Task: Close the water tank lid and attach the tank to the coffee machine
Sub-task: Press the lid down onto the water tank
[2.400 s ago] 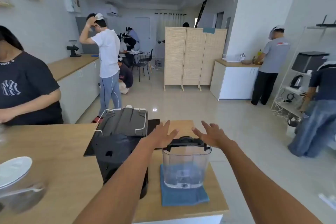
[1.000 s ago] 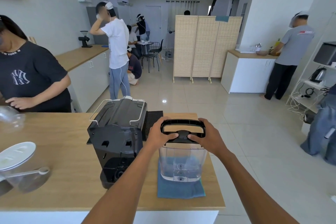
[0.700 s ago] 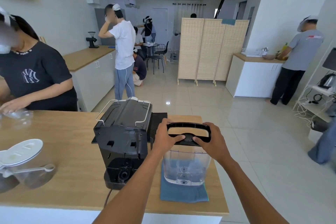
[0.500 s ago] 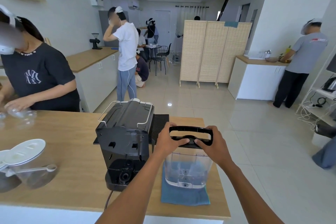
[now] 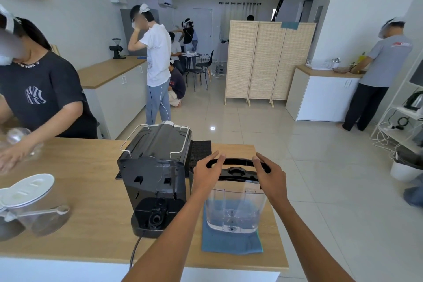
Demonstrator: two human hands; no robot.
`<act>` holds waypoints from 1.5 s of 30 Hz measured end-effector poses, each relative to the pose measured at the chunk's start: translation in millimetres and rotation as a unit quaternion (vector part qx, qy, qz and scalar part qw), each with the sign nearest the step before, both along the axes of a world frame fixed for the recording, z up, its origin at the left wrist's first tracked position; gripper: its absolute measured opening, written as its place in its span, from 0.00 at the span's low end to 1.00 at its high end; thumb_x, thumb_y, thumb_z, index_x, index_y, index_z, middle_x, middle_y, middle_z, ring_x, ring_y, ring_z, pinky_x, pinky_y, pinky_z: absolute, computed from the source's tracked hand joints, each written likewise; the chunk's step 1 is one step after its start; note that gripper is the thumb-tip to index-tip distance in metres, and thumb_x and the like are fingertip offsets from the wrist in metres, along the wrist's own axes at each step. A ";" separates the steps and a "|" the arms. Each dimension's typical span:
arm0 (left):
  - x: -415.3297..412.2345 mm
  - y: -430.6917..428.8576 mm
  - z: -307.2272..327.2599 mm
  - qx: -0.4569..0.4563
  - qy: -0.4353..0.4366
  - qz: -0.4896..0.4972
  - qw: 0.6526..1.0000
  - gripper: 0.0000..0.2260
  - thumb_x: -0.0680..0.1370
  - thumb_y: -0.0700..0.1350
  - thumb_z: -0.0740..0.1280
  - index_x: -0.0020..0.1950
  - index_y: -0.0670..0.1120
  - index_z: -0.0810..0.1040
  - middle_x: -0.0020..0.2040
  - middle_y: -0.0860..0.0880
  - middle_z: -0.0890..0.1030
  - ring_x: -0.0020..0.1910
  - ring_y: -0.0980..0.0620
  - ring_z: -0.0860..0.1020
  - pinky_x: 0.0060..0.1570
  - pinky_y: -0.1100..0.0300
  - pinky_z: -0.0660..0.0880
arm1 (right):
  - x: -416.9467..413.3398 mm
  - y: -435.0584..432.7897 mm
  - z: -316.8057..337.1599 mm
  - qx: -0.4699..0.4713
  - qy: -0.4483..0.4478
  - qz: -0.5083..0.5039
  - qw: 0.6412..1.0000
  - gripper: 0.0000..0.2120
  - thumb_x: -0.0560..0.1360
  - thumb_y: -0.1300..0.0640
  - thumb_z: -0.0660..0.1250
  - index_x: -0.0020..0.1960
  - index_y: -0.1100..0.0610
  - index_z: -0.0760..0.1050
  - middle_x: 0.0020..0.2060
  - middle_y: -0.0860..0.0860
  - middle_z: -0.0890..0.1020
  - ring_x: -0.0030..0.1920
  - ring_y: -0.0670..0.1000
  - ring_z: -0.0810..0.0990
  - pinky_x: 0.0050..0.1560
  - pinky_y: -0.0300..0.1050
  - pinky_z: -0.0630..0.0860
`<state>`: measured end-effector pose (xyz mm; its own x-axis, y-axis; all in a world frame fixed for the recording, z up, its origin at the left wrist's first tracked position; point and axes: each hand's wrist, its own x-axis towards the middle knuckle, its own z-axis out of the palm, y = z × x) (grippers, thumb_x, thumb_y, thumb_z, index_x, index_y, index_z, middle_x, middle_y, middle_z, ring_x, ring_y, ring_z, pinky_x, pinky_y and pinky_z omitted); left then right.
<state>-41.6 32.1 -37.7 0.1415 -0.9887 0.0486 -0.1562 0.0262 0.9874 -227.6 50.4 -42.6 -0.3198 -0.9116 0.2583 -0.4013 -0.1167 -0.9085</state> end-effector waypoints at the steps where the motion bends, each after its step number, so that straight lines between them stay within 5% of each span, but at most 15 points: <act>1: 0.4 -0.6 -0.1 0.007 0.004 -0.004 1.000 0.20 0.77 0.58 0.70 0.68 0.55 0.79 0.69 0.52 0.78 0.66 0.52 0.74 0.67 0.54 0.70 | -1.0 -0.8 -1.3 0.007 -0.009 0.004 1.000 0.22 0.77 0.39 0.64 0.68 0.46 0.78 0.63 0.51 0.83 0.55 0.53 0.83 0.60 0.50 0.79; 6: 2.9 0.4 -2.5 0.014 0.003 -0.034 0.999 0.21 0.78 0.56 0.69 0.70 0.56 0.77 0.71 0.50 0.75 0.71 0.50 0.71 0.69 0.54 0.65 | -3.9 3.5 -1.3 0.027 -0.020 0.046 0.998 0.21 0.80 0.45 0.63 0.73 0.44 0.73 0.67 0.51 0.80 0.63 0.53 0.80 0.64 0.57 0.77; 11: 10.2 3.5 -7.4 -0.001 -0.020 -0.076 0.997 0.22 0.76 0.59 0.69 0.70 0.60 0.75 0.72 0.54 0.74 0.73 0.53 0.69 0.73 0.54 0.62 | -8.2 9.5 -4.7 0.024 -0.002 0.077 0.997 0.20 0.82 0.50 0.62 0.74 0.46 0.72 0.62 0.52 0.82 0.50 0.48 0.80 0.52 0.39 0.77; 14: 16.7 6.1 -12.9 -0.007 -0.059 -0.110 0.992 0.22 0.73 0.65 0.68 0.66 0.69 0.73 0.74 0.55 0.71 0.76 0.52 0.64 0.75 0.46 0.59 | -11.3 13.2 -9.4 0.019 0.005 0.091 0.996 0.20 0.82 0.54 0.62 0.74 0.47 0.72 0.67 0.48 0.78 0.61 0.47 0.77 0.60 0.33 0.71; 17: 22.1 11.4 -16.6 0.012 -0.143 -0.157 0.977 0.24 0.77 0.60 0.67 0.73 0.65 0.69 0.80 0.53 0.60 0.79 0.50 0.57 0.75 0.47 0.54 | -13.8 14.7 -22.9 0.028 0.042 0.107 0.993 0.22 0.83 0.56 0.60 0.76 0.45 0.69 0.73 0.50 0.73 0.71 0.50 0.72 0.73 0.47 0.67; 21: 22.0 17.5 -25.0 -0.003 -0.246 -0.157 0.957 0.29 0.75 0.66 0.64 0.76 0.68 0.63 0.80 0.55 0.56 0.77 0.47 0.60 0.71 0.43 0.63 | -11.0 14.5 -37.0 0.047 0.131 0.099 0.985 0.23 0.83 0.54 0.58 0.78 0.42 0.63 0.79 0.52 0.62 0.78 0.53 0.62 0.73 0.49 0.61; 29: 25.8 19.5 -30.4 -0.010 -0.262 -0.159 0.952 0.35 0.68 0.76 0.63 0.73 0.75 0.56 0.80 0.51 0.57 0.78 0.45 0.59 0.70 0.38 0.66 | -12.8 15.2 -39.1 0.043 0.146 0.104 0.983 0.22 0.83 0.49 0.57 0.76 0.36 0.63 0.80 0.54 0.61 0.78 0.55 0.62 0.68 0.45 0.63; 35: 31.6 18.3 -34.6 -0.006 -0.274 -0.180 0.945 0.39 0.65 0.76 0.66 0.72 0.77 0.53 0.81 0.55 0.59 0.80 0.45 0.50 0.73 0.36 0.58 | -25.1 13.0 -44.2 0.065 0.168 0.142 0.973 0.39 0.67 0.24 0.62 0.76 0.30 0.59 0.77 0.54 0.65 0.77 0.55 0.65 0.73 0.58 0.68; 41: 30.3 20.1 -36.9 -0.005 -0.248 -0.168 0.954 0.41 0.65 0.77 0.67 0.74 0.74 0.54 0.77 0.54 0.66 0.75 0.40 0.63 0.67 0.36 0.68 | -30.0 9.7 -47.4 0.022 0.165 0.189 0.968 0.47 0.62 0.28 0.73 0.77 0.37 0.61 0.64 0.45 0.78 0.61 0.46 0.76 0.63 0.39 0.74; 45: 27.7 26.3 -36.6 -0.004 -0.231 -0.159 0.960 0.39 0.65 0.77 0.66 0.73 0.75 0.55 0.73 0.47 0.69 0.72 0.44 0.66 0.66 0.39 0.70 | -28.4 12.5 -50.7 0.007 0.137 0.186 0.973 0.46 0.62 0.30 0.74 0.76 0.37 0.63 0.61 0.42 0.79 0.60 0.45 0.77 0.61 0.38 0.75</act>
